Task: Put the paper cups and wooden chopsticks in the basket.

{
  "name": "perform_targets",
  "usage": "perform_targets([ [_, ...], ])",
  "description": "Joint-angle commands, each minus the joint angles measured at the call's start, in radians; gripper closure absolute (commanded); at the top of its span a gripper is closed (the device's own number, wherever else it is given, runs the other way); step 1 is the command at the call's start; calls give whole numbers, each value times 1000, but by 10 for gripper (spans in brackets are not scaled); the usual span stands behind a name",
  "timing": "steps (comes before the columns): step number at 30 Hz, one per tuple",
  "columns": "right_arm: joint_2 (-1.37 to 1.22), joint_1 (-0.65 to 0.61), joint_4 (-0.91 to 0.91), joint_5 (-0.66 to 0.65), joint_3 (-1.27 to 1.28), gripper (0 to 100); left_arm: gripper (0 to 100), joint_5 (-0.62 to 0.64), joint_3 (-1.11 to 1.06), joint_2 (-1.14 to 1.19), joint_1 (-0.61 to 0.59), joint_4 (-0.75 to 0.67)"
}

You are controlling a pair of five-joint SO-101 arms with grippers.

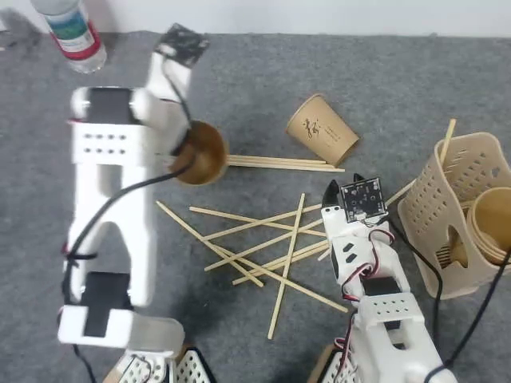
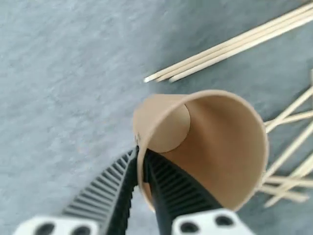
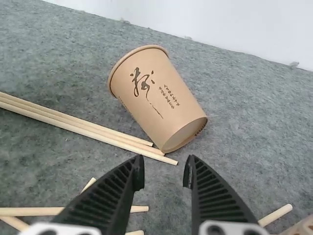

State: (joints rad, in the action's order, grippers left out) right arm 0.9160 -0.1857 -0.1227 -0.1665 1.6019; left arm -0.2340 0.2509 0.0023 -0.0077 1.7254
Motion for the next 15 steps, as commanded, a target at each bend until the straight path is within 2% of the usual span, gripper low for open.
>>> perform_targets([
  [1, 24, -1, -18, 3, -14, 847, 989, 278, 13, -51, 38, -32],
  [6, 24, -5, -18, 8, -14, 847, 990, 365, -13, -51, 117, -35],
  [10, 24, -7, -18, 9, -14, 847, 990, 364, -108, -68, 226, -28],
  [15, 24, -7, -18, 9, -14, 847, 990, 293, -260, -216, 218, -20],
])
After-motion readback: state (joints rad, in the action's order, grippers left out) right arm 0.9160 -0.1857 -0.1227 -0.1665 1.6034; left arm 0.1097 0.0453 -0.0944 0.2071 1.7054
